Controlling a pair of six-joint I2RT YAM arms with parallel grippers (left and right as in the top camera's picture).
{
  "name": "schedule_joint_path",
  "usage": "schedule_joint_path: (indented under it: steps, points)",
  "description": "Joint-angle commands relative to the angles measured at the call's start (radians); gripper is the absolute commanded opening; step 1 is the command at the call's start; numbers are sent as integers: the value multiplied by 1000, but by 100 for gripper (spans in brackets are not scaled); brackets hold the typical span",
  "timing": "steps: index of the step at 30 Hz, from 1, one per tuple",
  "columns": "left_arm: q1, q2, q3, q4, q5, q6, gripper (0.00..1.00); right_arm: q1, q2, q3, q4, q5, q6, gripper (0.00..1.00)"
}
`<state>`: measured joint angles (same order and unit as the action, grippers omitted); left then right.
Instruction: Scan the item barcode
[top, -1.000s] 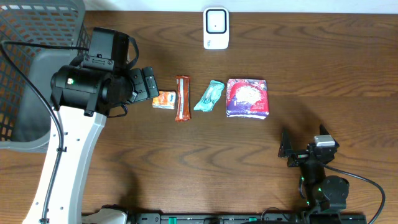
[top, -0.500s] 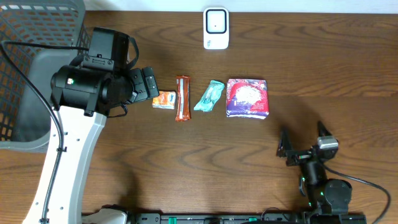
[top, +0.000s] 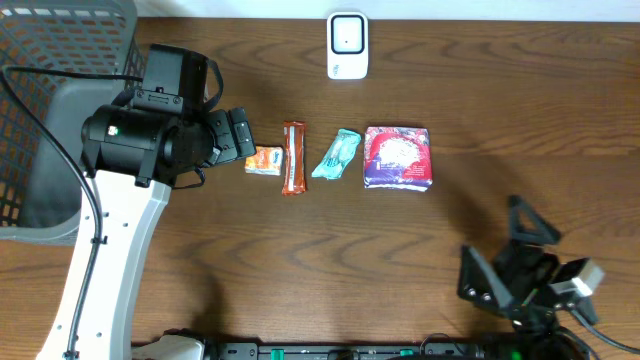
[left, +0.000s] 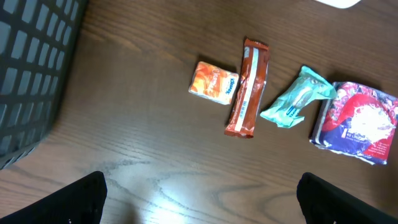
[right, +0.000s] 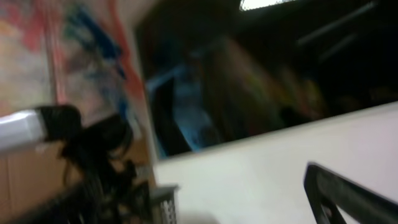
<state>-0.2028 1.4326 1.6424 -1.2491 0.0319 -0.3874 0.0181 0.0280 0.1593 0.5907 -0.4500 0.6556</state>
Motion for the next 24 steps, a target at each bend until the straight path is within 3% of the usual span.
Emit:
schedule_joint_path:
  steps: [1,5,7,12,16,24]
  points:
    - [3,-3,13,0,6,10,98,8,82,223,-179,93,-245,99]
    - [3,-3,13,0,6,10,98,8,318,553,-708,114,-555,99]
    - [3,-3,13,0,6,9,98,8,505,736,-1009,202,-612,99]
    - [3,-3,13,0,6,9,98,8,938,1039,-1394,207,-658,99]
    - [3,-3,13,0,6,9,98,8,1265,1223,-1550,136,-679,99]
    - [3,-3,13,0,6,10,98,3,1620,1268,-1535,13,-665,99]
